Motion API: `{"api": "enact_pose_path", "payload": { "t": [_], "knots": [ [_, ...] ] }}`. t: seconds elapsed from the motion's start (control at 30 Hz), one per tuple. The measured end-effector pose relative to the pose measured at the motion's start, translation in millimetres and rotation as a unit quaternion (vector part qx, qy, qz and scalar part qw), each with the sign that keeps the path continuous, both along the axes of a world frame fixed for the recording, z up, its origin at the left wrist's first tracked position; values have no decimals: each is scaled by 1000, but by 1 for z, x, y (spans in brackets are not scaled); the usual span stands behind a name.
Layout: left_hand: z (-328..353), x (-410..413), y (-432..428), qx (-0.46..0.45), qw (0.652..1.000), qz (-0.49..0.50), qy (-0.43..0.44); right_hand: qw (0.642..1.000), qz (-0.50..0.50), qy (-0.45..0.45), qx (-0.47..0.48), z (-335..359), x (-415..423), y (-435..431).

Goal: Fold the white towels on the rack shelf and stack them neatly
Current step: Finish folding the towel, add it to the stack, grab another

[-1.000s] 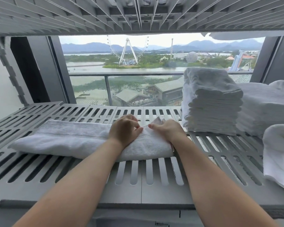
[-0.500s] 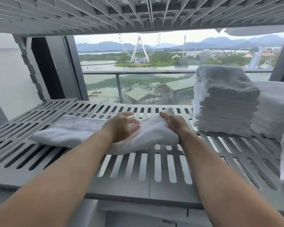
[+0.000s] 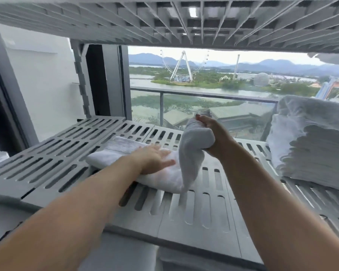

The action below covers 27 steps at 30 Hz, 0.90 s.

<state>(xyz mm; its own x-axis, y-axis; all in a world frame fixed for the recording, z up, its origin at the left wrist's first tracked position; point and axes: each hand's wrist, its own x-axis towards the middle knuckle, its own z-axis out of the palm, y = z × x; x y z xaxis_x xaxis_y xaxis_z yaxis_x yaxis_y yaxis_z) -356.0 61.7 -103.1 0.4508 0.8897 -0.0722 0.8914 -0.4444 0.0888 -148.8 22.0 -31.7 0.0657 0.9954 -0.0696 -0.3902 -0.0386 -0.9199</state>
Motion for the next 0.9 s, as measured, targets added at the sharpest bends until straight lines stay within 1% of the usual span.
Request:
{"api": "enact_pose_path", "payload": {
  "t": [0.07,0.1,0.17,0.2,0.3,0.33,0.37,0.4,0.43,0.47,0.5,0.57,0.67,0.8,0.83,0.9],
  "knots": [
    [11,-32,17,38,999,24,-18,999,-3,-31,-18,11,-25,6],
    [14,-51,25,53,997,49,1,998,-4,-44,-33,14,-38,9],
    [11,-84,32,48,995,85,36,996,1,-70,-59,16,-63,17],
    [6,-95,32,28,995,92,29,994,-2,-89,-68,15,-76,23],
    [-8,-107,30,-23,996,70,-51,981,-33,-168,-87,11,-118,41],
    [-6,-109,31,-39,992,62,-99,975,-47,-197,-89,9,-131,46],
    [-1,-112,33,-64,981,66,-174,969,-58,-224,-90,6,-143,50],
    [5,-118,37,-107,954,87,-267,963,-66,-248,-89,3,-154,55],
    [10,-125,39,-158,914,109,-358,956,-72,-271,-89,-1,-164,60],
    [11,-134,42,-205,873,111,-429,947,-78,-298,-93,-4,-173,64],
    [10,-142,46,-244,834,105,-483,936,-81,-327,-102,-7,-182,68],
    [5,-153,52,-291,787,95,-535,914,-86,-376,-122,-11,-199,74],
    [2,-158,59,-316,749,100,-574,890,-89,-423,-149,-14,-221,81],
    [4,-161,61,-329,704,96,-622,861,-99,-481,-136,-18,-240,87],
    [3,-161,63,-332,694,96,-632,857,-101,-488,-133,-20,-243,88],
    [4,-163,66,-338,679,99,-644,872,-86,-464,-131,-22,-245,88]
  ]
}}
